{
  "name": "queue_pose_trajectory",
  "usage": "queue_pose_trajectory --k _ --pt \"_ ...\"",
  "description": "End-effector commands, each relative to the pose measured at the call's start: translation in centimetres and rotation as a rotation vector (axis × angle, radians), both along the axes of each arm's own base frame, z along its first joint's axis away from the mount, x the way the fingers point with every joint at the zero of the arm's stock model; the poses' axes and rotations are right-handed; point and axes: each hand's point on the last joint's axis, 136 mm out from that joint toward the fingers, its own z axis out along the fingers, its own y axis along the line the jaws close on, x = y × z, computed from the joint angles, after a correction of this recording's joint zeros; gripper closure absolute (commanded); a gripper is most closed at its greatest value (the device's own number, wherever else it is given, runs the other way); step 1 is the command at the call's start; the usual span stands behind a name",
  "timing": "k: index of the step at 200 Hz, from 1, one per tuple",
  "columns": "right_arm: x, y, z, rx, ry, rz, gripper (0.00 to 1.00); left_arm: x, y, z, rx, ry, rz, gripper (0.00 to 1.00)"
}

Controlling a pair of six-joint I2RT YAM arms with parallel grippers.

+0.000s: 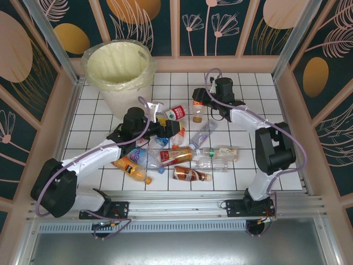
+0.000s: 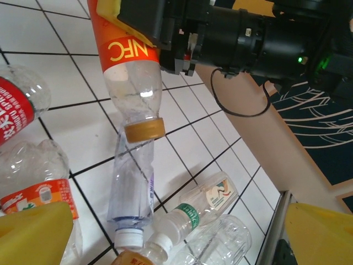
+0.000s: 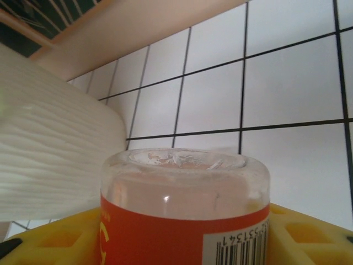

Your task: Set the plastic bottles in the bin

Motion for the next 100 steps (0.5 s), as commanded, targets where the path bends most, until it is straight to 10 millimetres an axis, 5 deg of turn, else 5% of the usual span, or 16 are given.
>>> queue_pose_trajectory --k 1,100 --pt "-1.6 1.4 3.7 0.043 -0.101 0.061 0.42 0.2 -1.5 2.4 -0.071 -0.045 -0.053 0.02" --pt "-7.8 4.5 10.5 0.155 -0.232 0.194 0.41 2.3 -3.7 3.3 -0.162 -0.006 -0.042 0.04"
